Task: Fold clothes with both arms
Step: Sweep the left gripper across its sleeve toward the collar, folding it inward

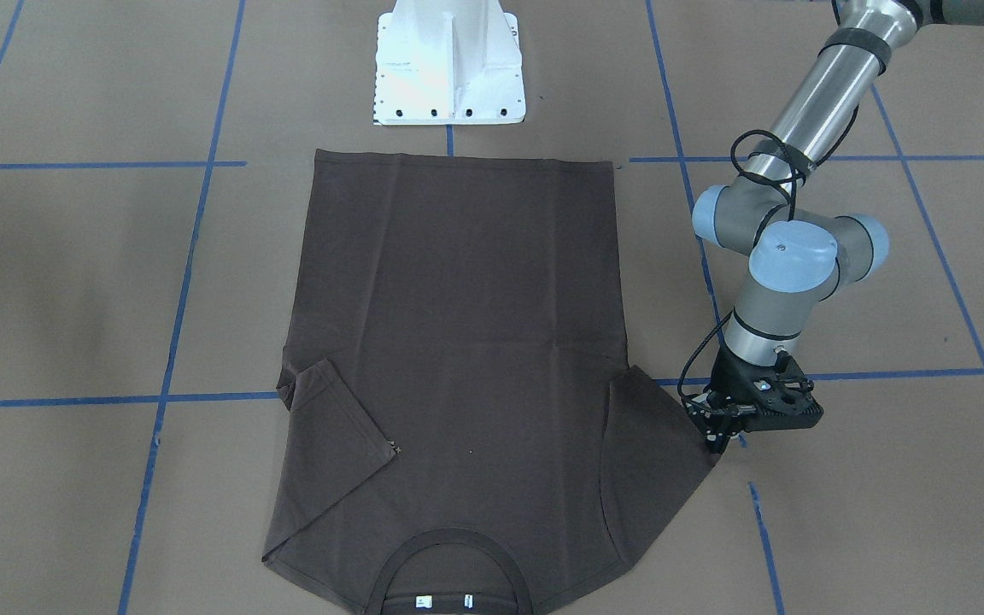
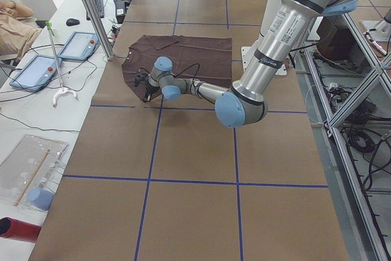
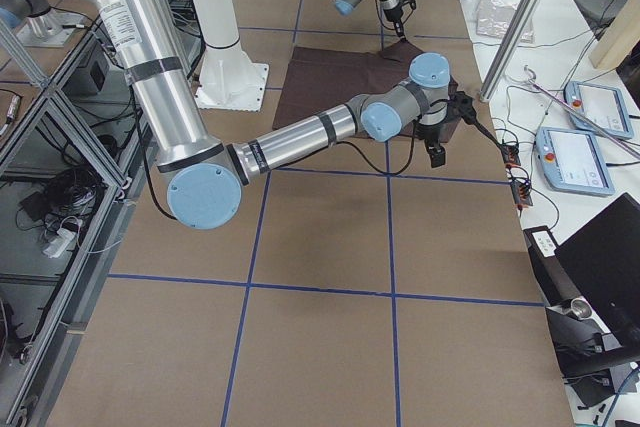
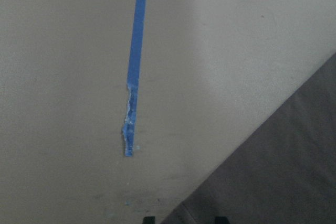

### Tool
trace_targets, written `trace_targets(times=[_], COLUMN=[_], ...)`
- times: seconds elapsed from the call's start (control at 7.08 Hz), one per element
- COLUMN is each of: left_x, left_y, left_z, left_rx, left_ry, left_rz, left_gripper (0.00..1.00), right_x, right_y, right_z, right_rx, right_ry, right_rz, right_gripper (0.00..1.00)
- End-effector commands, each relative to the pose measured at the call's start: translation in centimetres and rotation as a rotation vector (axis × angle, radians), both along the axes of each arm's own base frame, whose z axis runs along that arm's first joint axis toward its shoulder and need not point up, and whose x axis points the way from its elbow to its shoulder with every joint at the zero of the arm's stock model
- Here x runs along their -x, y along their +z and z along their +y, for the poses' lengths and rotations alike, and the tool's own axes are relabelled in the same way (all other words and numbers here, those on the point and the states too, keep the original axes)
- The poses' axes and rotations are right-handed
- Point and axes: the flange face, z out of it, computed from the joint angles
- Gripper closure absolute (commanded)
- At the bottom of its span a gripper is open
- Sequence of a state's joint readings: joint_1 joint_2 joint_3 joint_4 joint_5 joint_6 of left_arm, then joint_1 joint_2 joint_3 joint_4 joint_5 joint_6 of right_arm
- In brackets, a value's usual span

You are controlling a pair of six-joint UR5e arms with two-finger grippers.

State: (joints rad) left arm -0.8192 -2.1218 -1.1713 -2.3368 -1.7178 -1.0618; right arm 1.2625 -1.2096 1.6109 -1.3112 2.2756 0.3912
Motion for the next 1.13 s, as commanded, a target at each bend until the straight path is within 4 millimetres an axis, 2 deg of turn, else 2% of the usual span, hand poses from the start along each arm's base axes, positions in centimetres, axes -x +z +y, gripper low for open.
trace_targets(times=[0.0,0.28,0.42,0.57,0.71,0.85,0.99], left_x=[-0.5,-1.0,-1.5,-2.2,-4.8,-6.9,-8.7], left_y=[-0.3,-5.0,-7.9,-12.8,-15.9,-17.9,-18.3], left_z=[0.3,-0.3,-0.7,-1.1,0.0,0.3,0.3], left_rx=[-0.017,-0.052,-0.043,-0.011,0.047,0.082,0.096], left_ry=[-0.008,-0.009,-0.01,-0.008,-0.013,-0.03,-0.022], left_rz=[-0.009,0.033,0.035,0.016,0.026,0.055,0.04], left_gripper=[1.0,1.0,1.0,1.0,1.0,1.0,1.0], right_x=[0.0,0.0,0.0,0.0,0.0,0.0,0.1], right_y=[0.0,0.0,0.1,0.0,0.0,0.0,0.1], right_z=[0.0,0.0,0.0,0.0,0.0,-0.1,-0.1], right_rx=[-0.001,-0.001,-0.002,-0.003,-0.002,-0.002,0.0], right_ry=[0.0,0.001,0.003,0.003,0.004,0.004,0.002], right_rz=[0.0,0.002,0.004,0.003,0.003,0.003,0.004], right_gripper=[0.0,0.0,0.0,0.0,0.0,0.0,0.0])
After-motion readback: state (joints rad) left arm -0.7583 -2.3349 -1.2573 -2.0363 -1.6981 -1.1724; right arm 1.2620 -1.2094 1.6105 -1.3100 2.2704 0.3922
